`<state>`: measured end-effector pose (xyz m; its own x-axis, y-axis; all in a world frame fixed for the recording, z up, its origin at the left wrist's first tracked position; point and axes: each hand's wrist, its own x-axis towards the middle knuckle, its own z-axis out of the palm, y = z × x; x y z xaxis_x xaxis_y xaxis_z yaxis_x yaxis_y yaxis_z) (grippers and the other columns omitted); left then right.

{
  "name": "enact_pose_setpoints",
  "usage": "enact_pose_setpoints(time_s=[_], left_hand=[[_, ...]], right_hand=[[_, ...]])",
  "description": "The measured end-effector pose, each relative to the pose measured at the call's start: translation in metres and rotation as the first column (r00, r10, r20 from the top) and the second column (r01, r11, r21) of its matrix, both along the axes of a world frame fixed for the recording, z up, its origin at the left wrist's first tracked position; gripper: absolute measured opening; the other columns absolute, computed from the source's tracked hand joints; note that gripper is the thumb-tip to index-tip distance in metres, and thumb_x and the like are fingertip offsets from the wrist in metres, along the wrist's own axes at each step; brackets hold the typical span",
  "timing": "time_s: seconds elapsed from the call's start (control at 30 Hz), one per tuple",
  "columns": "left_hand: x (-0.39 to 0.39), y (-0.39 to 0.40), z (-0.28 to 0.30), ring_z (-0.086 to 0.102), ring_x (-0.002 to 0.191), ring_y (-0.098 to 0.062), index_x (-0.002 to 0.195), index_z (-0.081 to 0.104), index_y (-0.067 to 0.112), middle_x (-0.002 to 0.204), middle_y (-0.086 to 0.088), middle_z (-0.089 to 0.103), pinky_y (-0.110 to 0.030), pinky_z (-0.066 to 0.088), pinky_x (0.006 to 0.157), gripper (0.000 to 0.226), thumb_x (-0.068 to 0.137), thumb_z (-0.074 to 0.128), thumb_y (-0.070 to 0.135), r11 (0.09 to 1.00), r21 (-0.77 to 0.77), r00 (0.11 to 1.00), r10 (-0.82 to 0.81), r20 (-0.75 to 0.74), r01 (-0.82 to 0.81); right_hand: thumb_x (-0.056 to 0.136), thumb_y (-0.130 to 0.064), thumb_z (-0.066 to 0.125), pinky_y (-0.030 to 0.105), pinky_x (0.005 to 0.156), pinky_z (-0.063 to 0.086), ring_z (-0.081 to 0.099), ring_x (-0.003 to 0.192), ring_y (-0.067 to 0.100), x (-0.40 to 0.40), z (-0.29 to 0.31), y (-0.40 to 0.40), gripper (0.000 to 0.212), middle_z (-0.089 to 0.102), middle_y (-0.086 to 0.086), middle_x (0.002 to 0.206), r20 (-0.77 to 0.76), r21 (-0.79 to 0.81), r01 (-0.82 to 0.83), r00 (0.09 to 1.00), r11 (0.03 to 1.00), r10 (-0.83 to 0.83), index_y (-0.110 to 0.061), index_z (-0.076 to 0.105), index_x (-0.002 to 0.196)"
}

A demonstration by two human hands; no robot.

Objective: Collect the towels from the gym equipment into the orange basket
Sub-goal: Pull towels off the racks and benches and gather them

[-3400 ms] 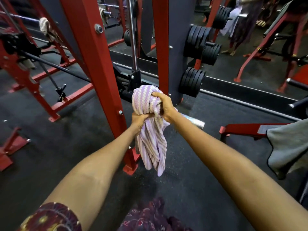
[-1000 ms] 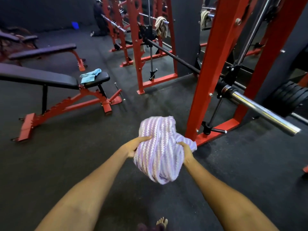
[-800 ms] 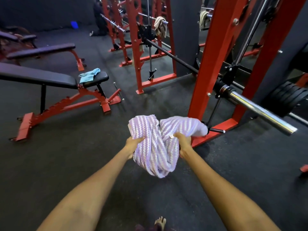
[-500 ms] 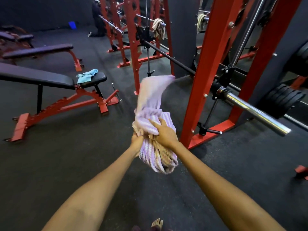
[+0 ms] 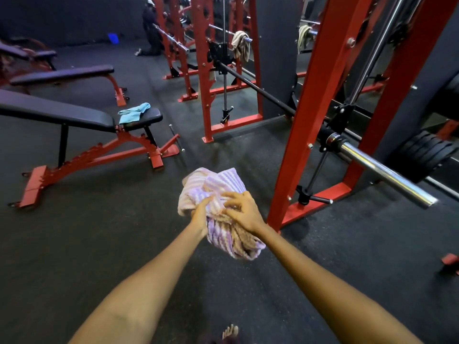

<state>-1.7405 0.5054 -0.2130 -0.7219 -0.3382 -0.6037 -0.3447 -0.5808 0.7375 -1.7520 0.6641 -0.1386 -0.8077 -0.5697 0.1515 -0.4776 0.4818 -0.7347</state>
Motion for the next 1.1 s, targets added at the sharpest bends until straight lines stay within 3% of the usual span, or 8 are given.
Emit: enact_pose_setpoints(time_s=[0.13, 0.3, 0.4, 0.5, 0.63, 0.77, 0.93, 1.1], left_hand=[[0.022, 0.012, 0.065, 0.067, 0.092, -0.029, 0.115, 0.06, 0.009, 0.103, -0.014, 0.071, -0.035, 0.054, 0.069, 0.046, 0.077, 0.064, 0.035, 1.0, -0.022, 0.997, -0.019, -0.078, 0.017], [0.024, -0.002, 0.081, 0.062, 0.073, -0.024, 0.091, 0.063, 0.014, 0.062, -0.005, 0.071, -0.03, 0.047, 0.061, 0.018, 0.088, 0.046, 0.02, 0.989, -0.041, 0.988, -0.145, -0.052, 0.143], [0.019, -0.026, 0.073, 0.065, 0.08, -0.026, 0.11, 0.06, 0.007, 0.086, -0.013, 0.07, -0.034, 0.053, 0.066, 0.032, 0.083, 0.056, 0.023, 0.985, -0.064, 0.987, -0.161, -0.024, 0.159], [0.004, -0.053, 0.063, 0.059, 0.112, -0.028, 0.14, 0.037, 0.011, 0.128, -0.01, 0.056, -0.044, 0.05, 0.095, 0.097, 0.057, 0.079, 0.04, 0.981, -0.195, 1.0, -0.008, -0.03, 0.002], [-0.012, -0.108, 0.075, 0.047, 0.123, -0.029, 0.137, 0.032, 0.002, 0.136, -0.015, 0.036, -0.038, 0.039, 0.104, 0.105, 0.057, 0.069, 0.059, 0.671, -0.623, 0.914, 0.34, -0.222, -0.401], [-0.029, -0.19, 0.083, 0.032, 0.139, -0.022, 0.143, 0.031, 0.009, 0.152, -0.008, 0.027, -0.042, 0.023, 0.116, 0.106, 0.058, 0.06, 0.066, 0.435, -0.872, 0.974, 0.13, -0.185, -0.224], [-0.042, -0.238, 0.079, 0.045, 0.127, -0.021, 0.146, 0.027, 0.015, 0.141, -0.003, 0.043, -0.029, 0.036, 0.1, 0.064, 0.092, 0.055, 0.035, 0.847, -0.527, 0.975, -0.057, -0.216, -0.067], [-0.055, -0.259, 0.067, 0.054, 0.115, -0.027, 0.132, 0.041, 0.017, 0.137, -0.016, 0.05, -0.045, 0.044, 0.102, 0.04, 0.094, 0.053, 0.017, 0.957, -0.259, 0.967, 0.062, -0.248, -0.128]], right_hand=[[0.042, -0.071, 0.077, 0.034, 0.107, 0.038, 0.044, 0.123, 0.01, -0.003, -0.005, -0.022, 0.117, 0.043, -0.008, 0.136, 0.386, -0.185, 0.433, 0.857, 0.882, -0.34, -0.023, 0.035, 0.14], [0.037, -0.056, 0.09, 0.045, 0.108, 0.041, 0.046, 0.129, 0.018, -0.023, -0.023, -0.035, 0.135, 0.04, -0.004, 0.144, 0.606, -0.153, 0.292, 0.782, 0.944, -0.143, -0.045, 0.007, 0.143], [0.051, -0.032, 0.092, 0.037, 0.101, 0.047, 0.056, 0.114, 0.015, -0.028, -0.028, -0.048, 0.096, 0.055, -0.006, 0.125, 0.683, -0.209, 0.336, 0.722, 0.918, -0.108, -0.03, 0.037, 0.129], [0.042, -0.039, 0.091, 0.042, 0.098, 0.05, 0.06, 0.112, 0.019, -0.044, -0.034, -0.079, 0.099, 0.06, -0.001, 0.125, 0.726, -0.236, 0.374, 0.682, 0.897, -0.093, -0.026, 0.045, 0.13], [0.039, -0.038, 0.088, 0.043, 0.098, 0.049, 0.058, 0.113, 0.019, -0.068, -0.035, -0.124, 0.111, 0.055, -0.003, 0.129, 0.71, -0.228, 0.337, 0.699, 0.913, -0.081, -0.029, 0.036, 0.138], [0.049, -0.019, 0.088, 0.033, 0.094, 0.049, 0.059, 0.11, 0.016, -0.1, -0.025, -0.174, 0.095, 0.058, -0.003, 0.126, 0.666, -0.254, 0.199, 0.745, 0.947, 0.022, -0.022, 0.045, 0.133], [0.052, -0.006, 0.083, 0.036, 0.082, 0.055, 0.064, 0.103, 0.021, -0.122, -0.009, -0.241, 0.074, 0.065, 0.004, 0.115, 0.751, -0.408, 0.222, 0.633, 0.885, 0.187, -0.015, 0.055, 0.119], [0.052, -0.009, 0.082, 0.042, 0.082, 0.056, 0.064, 0.105, 0.027, -0.139, -0.018, -0.299, 0.082, 0.063, 0.011, 0.12, 0.813, -0.426, 0.352, 0.553, 0.833, 0.182, -0.012, 0.051, 0.128]])
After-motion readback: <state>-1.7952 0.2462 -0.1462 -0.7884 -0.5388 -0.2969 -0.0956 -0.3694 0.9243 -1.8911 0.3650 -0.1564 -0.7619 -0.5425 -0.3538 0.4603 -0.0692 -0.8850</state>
